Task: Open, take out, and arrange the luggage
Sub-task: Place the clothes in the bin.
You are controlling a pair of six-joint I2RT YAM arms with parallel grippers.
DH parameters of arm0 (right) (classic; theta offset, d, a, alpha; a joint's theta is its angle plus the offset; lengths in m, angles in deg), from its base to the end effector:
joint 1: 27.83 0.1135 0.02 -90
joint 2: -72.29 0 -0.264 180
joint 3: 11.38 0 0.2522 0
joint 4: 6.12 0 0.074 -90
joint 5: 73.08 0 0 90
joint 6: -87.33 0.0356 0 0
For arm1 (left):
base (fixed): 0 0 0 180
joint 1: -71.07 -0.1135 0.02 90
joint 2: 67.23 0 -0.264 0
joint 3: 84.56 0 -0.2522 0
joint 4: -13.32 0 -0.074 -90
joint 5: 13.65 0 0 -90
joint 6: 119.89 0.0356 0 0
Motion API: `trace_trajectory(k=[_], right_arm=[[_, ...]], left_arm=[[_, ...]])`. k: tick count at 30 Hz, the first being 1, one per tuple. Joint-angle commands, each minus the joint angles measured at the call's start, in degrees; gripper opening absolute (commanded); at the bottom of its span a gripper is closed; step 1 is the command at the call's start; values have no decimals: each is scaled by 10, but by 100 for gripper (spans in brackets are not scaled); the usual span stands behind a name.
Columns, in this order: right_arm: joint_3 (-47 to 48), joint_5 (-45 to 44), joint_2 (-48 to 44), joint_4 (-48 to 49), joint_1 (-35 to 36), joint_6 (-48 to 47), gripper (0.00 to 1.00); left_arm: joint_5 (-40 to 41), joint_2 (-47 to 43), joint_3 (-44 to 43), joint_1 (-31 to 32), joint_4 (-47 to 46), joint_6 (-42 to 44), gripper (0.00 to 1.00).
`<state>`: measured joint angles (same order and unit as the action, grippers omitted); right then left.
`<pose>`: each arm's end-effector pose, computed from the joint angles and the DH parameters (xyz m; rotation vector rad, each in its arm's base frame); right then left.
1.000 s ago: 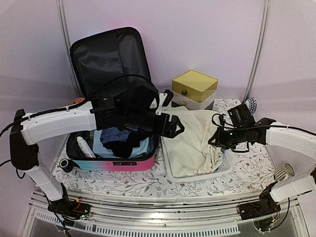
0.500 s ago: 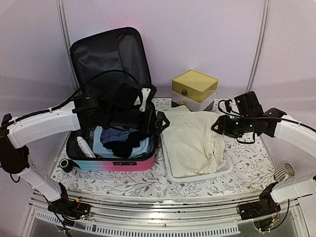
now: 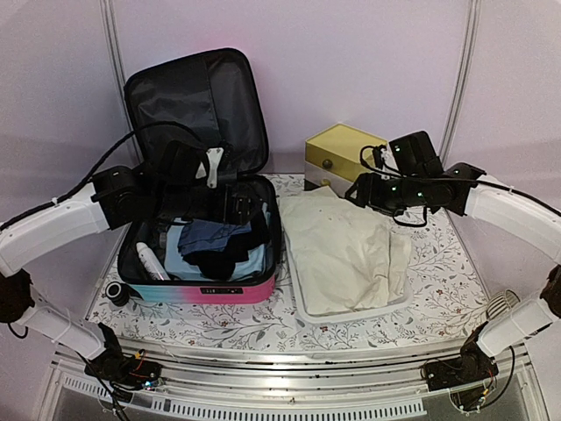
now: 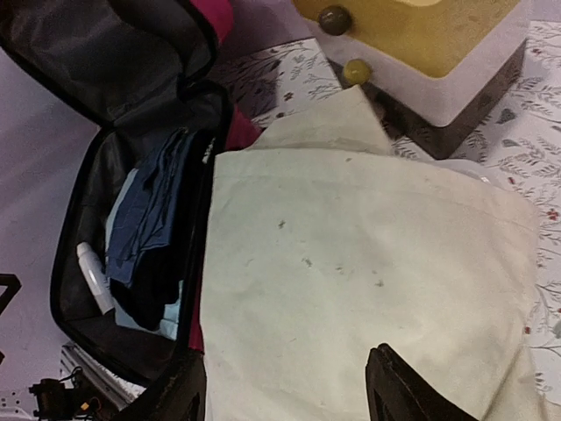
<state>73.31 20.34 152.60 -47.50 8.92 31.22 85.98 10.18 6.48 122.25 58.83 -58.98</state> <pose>0.2507 0.1899 0.3271 -0.0924 2.3172 0.7249 0.1927 -0.2300 0.3607 0.3276 2.1975 -0.6184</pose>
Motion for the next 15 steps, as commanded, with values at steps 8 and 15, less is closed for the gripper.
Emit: trace_trajectory(k=[8, 15], right_arm=[[-4, -20, -69, -6, -1, -43, 55], [-77, 193, -19, 207, 2, -2, 8]], left_arm=[[20, -74, 50, -52, 18, 20, 98], [-27, -85, 73, -78, -4, 19, 98]])
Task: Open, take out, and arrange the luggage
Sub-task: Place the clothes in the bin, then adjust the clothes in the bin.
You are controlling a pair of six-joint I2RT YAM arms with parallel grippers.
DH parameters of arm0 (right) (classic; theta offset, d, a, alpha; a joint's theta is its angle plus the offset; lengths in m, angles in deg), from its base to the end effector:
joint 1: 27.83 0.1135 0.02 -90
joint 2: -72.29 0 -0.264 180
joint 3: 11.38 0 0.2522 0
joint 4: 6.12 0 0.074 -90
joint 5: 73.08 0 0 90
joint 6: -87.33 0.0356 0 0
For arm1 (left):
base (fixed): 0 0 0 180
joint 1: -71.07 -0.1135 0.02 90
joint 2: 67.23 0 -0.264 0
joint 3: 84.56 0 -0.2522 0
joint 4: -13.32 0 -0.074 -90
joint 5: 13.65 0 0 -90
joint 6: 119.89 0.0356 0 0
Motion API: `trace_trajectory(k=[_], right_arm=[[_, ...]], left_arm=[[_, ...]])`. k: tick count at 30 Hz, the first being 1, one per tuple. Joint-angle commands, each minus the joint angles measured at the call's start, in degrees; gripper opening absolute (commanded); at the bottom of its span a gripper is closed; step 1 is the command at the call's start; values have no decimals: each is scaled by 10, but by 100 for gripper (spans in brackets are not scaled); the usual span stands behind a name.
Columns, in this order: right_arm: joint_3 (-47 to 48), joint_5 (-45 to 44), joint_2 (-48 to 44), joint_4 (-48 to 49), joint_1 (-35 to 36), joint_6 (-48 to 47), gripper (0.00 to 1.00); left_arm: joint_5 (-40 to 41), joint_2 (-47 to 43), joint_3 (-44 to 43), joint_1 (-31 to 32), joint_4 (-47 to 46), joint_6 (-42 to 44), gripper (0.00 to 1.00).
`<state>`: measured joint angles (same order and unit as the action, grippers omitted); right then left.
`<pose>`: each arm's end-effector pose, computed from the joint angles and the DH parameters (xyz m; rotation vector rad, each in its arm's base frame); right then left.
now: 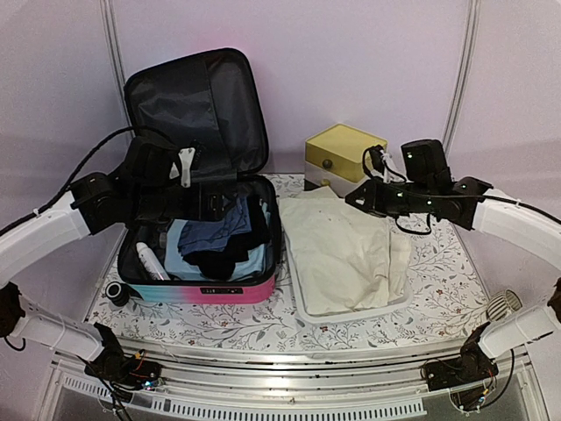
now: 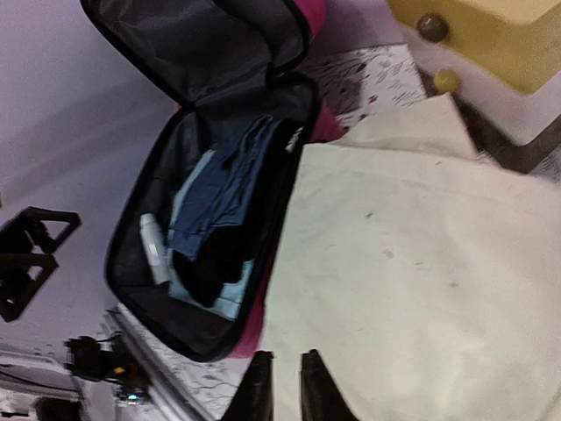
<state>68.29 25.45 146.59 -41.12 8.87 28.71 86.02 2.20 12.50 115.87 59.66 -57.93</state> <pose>0.2330 0.1803 0.3373 -0.1976 2.1949 0.8529 0.1916 -0.1819 0.3604 0.2189 2.1769 -0.5582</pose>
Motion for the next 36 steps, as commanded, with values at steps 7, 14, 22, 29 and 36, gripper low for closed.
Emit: trace_trajectory(k=[7, 14, 22, 29, 36], right_arm=[[-41, 207, 147, 286, 3, 74, 2], [-112, 228, 245, 412, -10, 109, 2], [-168, 234, 279, 487, -26, 151, 2], [-165, 204, 169, 409, -38, 108, 2], [-211, 193, 110, 391, -85, 102, 2]], left_arm=[[-39, -5, 27, -37, -17, 7, 98], [-58, -6, 54, -57, -23, 1, 98], [-67, -3, 64, -65, -32, 7, 98], [-73, 0, 68, -71, -34, 3, 98], [-78, -2, 75, -71, -41, 3, 98]])
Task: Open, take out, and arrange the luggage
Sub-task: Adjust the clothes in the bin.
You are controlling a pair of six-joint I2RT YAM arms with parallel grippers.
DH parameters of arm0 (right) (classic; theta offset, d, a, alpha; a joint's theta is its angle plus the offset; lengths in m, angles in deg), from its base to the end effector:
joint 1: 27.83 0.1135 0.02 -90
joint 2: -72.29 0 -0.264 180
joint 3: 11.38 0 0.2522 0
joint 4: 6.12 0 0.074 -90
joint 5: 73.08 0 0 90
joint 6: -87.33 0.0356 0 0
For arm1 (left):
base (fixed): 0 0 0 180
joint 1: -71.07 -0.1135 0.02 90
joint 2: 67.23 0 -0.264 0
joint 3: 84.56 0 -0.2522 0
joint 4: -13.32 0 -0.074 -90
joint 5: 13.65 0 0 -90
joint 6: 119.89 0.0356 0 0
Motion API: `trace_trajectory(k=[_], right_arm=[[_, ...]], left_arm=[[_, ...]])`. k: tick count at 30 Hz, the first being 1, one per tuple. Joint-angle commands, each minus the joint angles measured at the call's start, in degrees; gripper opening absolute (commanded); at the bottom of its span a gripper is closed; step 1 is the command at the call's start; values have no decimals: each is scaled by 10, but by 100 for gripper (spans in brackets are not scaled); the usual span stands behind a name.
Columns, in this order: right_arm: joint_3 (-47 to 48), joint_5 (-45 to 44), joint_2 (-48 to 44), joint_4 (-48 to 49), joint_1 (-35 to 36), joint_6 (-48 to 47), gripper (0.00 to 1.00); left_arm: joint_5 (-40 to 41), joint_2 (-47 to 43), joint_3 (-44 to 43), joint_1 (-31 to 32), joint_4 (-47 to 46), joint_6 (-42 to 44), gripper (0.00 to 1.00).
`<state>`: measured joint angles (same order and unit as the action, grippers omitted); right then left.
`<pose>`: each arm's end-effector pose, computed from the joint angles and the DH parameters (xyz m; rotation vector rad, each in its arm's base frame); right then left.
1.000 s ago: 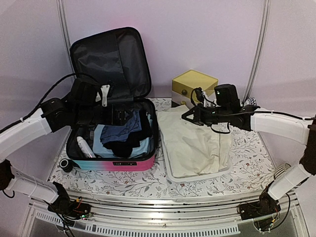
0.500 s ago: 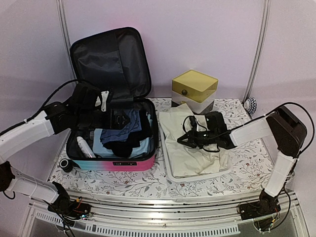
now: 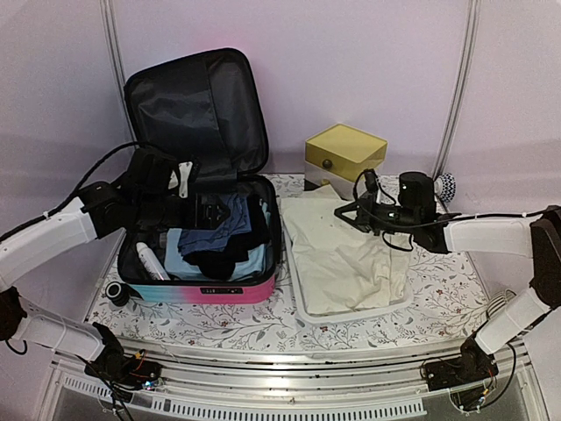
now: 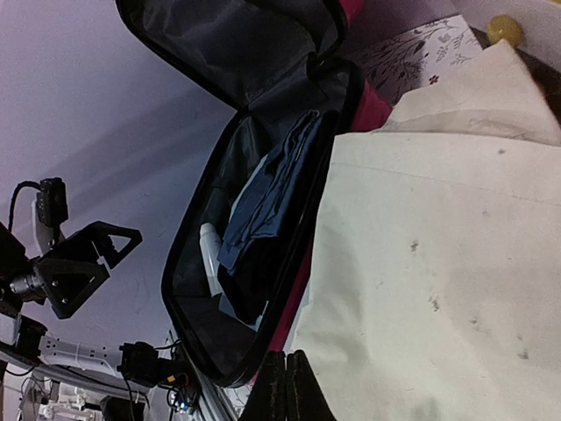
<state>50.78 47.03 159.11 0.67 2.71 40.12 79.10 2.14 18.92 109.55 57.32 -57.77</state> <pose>0.2788 0.1853 0.2397 -0.1798 2.0720 1.3280 0.2084 -0.1635 0.3263 0.1831 2.2694 -0.5775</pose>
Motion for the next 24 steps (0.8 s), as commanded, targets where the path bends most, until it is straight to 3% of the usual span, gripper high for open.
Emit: trace_trajectory(k=[1, 10, 24], right_arm=[[-46, -28, -12, -25, -29, -14, 2], [-69, -35, 94, 1, -48, 1, 2], [-60, -70, -70, -92, -47, -45, 2]], left_arm=[[-8, -1, 12, -9, -18, 2, 98], [-8, 3, 12, -10, -15, 5, 98], [13, -2, 17, -14, -7, 15, 98]])
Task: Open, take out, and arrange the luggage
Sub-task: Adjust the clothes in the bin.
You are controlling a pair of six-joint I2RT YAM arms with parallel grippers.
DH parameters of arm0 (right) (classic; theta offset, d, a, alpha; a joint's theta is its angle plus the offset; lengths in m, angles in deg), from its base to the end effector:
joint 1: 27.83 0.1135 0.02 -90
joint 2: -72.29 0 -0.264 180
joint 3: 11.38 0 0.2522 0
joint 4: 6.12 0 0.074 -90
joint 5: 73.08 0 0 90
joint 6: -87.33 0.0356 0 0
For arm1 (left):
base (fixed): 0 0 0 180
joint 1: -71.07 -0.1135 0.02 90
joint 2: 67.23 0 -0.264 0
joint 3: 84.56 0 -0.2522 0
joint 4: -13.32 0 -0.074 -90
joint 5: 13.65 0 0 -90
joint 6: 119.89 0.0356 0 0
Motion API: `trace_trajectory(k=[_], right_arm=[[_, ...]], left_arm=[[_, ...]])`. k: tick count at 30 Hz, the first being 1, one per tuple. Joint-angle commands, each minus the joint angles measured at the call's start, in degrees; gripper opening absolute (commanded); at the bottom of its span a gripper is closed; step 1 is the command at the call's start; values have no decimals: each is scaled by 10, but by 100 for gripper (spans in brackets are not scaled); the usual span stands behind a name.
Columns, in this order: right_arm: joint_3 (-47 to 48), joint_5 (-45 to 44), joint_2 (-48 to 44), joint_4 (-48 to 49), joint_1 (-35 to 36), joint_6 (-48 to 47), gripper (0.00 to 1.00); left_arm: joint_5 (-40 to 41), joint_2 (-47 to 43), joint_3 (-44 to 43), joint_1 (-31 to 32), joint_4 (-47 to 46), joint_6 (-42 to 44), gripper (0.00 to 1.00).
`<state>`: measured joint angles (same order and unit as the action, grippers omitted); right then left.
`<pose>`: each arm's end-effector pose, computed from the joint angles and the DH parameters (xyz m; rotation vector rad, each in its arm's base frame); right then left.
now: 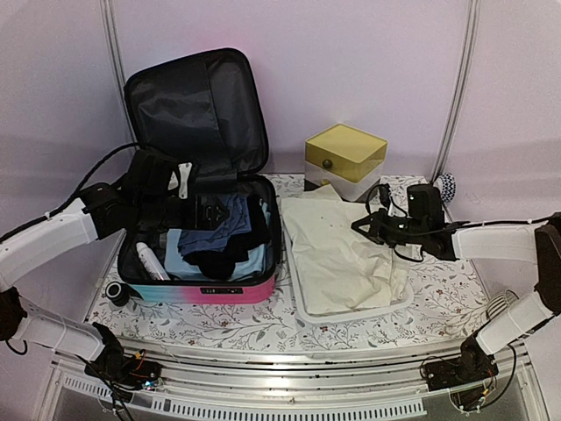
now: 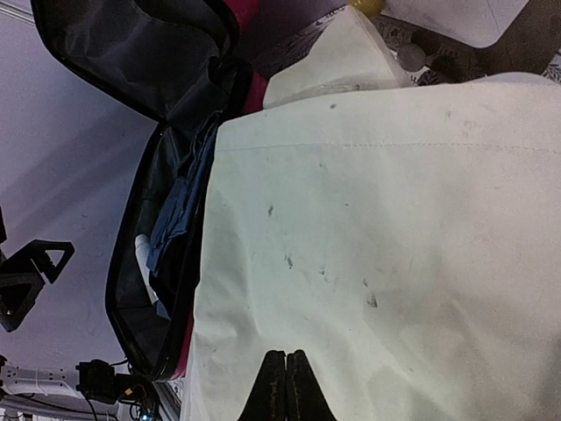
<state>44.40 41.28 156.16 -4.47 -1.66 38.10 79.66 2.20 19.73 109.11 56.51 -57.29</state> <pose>0.2714 0.1497 0.2099 -0.0121 2.1921 1.1336 0.2104 -0.1620 0.3225 0.1781 2.2662 -0.5585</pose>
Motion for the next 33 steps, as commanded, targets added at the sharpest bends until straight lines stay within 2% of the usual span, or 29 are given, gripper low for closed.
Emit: trace_trajectory(k=[1, 10, 15, 22, 29, 33], right_arm=[[5, -9, -49, -45, -3, -29, 3], [14, 16, -124, -57, -1, -59, 3], [39, 18, -120, -54, 20, -64, 3], [85, 1, -33, -8, 83, -62, 3], [90, 1, 85, 84, 91, -13, 2], [89, -10, 148, 100, 91, 0, 2]], left_arm=[[9, -2, 9, -10, 1, 10, 98], [23, -3, 12, -10, 7, 26, 98], [47, -8, 12, -13, 15, 31, 98], [31, -20, 24, -46, 8, 21, 98], [3, -22, 49, -95, 5, 20, 98], [-10, -18, 61, -117, -2, 25, 98]])
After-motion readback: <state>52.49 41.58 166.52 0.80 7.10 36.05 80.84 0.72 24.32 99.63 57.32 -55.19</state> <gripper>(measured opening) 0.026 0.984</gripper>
